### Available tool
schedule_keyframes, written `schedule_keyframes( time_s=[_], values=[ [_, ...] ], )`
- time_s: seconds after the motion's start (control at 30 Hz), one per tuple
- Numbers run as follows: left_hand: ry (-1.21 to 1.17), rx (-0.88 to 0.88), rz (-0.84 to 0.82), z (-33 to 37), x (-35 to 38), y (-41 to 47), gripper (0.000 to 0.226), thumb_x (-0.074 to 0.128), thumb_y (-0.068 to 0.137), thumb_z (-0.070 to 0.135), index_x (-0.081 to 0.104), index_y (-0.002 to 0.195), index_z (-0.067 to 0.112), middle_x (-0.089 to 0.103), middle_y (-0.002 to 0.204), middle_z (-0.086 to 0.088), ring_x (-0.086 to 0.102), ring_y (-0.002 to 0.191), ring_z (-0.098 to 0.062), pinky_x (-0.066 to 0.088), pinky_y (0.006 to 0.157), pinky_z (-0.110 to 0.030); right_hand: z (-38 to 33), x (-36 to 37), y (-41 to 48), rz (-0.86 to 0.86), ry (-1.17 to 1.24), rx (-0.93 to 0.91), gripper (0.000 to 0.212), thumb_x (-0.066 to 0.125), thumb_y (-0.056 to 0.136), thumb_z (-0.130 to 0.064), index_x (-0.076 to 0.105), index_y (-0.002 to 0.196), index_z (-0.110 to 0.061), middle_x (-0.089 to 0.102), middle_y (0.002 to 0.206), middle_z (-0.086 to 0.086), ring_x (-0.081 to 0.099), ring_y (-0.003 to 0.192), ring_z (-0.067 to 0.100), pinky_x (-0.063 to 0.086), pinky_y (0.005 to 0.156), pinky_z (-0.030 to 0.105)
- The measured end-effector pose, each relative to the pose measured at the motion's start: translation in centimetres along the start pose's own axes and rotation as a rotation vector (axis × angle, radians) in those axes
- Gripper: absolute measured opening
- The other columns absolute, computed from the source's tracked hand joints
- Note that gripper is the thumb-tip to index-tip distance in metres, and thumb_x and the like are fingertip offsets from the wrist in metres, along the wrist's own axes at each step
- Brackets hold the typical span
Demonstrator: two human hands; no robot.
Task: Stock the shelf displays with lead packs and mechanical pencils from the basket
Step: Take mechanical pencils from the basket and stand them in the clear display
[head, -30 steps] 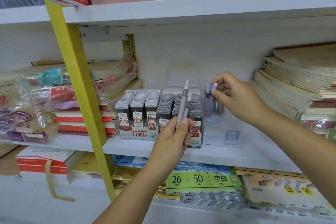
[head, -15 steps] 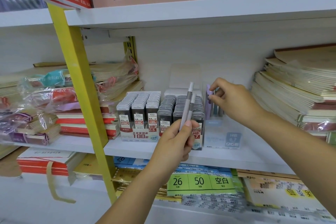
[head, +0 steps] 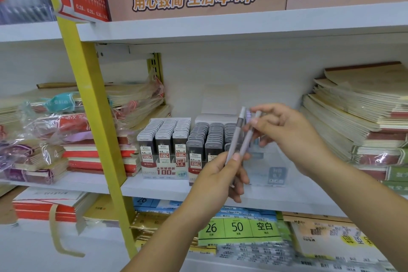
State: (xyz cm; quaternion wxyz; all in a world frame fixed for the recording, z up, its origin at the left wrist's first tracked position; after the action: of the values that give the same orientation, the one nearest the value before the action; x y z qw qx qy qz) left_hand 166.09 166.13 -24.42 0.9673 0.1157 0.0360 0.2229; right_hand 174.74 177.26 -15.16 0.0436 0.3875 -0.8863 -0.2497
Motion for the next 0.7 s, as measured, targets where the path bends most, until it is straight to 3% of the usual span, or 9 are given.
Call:
schedule_keyframes(
  time_s=[0.17,0.3,0.4,0.53,0.63,0.7],
  values=[
    [0.068,-0.016,0.084,-0.6,-1.5,-0.2,0.028,0.042,0.106,0.032,0.07,0.101,0.031,0.058,0.065,0.007,0.048,0.052,-0.008,0.044,0.048,-0.023,-1.7,-4.9,1.0,0.233,-0.021,-0.161,0.017,0.059,0.094,-0.009,0.049,0.098,-0.023,0.075,0.082,0.003,0.07,0.066,0.017,0.05,0.048,0.02],
    [0.029,-0.037,0.1,-0.9,-1.9,-0.1,0.029,0.043,0.106,0.032,0.068,0.095,0.027,0.041,0.058,0.006,0.032,0.047,-0.007,0.027,0.044,-0.021,-2.2,-6.3,1.7,0.257,-0.351,-0.292,0.024,0.06,0.094,-0.019,0.047,0.095,-0.038,0.073,0.084,-0.002,0.07,0.076,0.012,0.052,0.061,0.029],
    [0.027,-0.04,0.096,-1.0,-1.8,0.0,0.027,0.042,0.106,0.032,0.066,0.098,0.021,0.037,0.056,0.009,0.03,0.046,-0.006,0.026,0.043,-0.019,-0.6,-5.8,2.6,0.206,-0.616,-0.28,0.019,0.064,0.092,-0.023,0.049,0.102,-0.03,0.07,0.081,-0.003,0.067,0.079,0.013,0.055,0.071,0.038],
    [0.025,-0.043,0.084,-1.0,-1.6,0.0,0.028,0.043,0.106,0.033,0.066,0.097,0.02,0.036,0.055,0.01,0.029,0.046,-0.006,0.026,0.043,-0.018,1.3,-5.1,3.1,0.141,-0.759,-0.283,0.019,0.064,0.092,-0.024,0.049,0.104,-0.026,0.067,0.083,-0.008,0.066,0.08,0.01,0.054,0.072,0.028],
    [0.025,-0.049,0.089,-1.1,-1.6,0.0,0.028,0.043,0.106,0.033,0.066,0.097,0.02,0.036,0.055,0.01,0.029,0.045,-0.006,0.026,0.042,-0.018,2.2,-4.7,3.1,0.114,-0.78,-0.285,0.021,0.065,0.091,-0.022,0.048,0.1,-0.029,0.066,0.085,-0.008,0.064,0.08,0.004,0.045,0.066,0.007],
    [0.022,-0.051,0.092,-1.2,-1.7,0.0,0.028,0.043,0.106,0.033,0.067,0.097,0.021,0.037,0.055,0.01,0.029,0.045,-0.006,0.026,0.042,-0.018,2.4,-4.5,3.1,0.105,-0.784,-0.292,0.023,0.067,0.09,-0.022,0.047,0.098,-0.031,0.066,0.085,-0.007,0.062,0.079,0.0,0.043,0.065,0.003]
  ],
)
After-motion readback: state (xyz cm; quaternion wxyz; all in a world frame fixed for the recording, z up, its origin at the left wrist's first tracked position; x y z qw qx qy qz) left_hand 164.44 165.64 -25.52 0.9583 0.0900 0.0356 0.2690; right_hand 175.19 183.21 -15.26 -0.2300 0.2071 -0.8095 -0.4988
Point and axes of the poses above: each hand's wrist, its own y-axis towards the middle knuckle, its own x-axis out of the palm, z = x × y, the point moved 7 cm from there along y, towards the middle knuckle
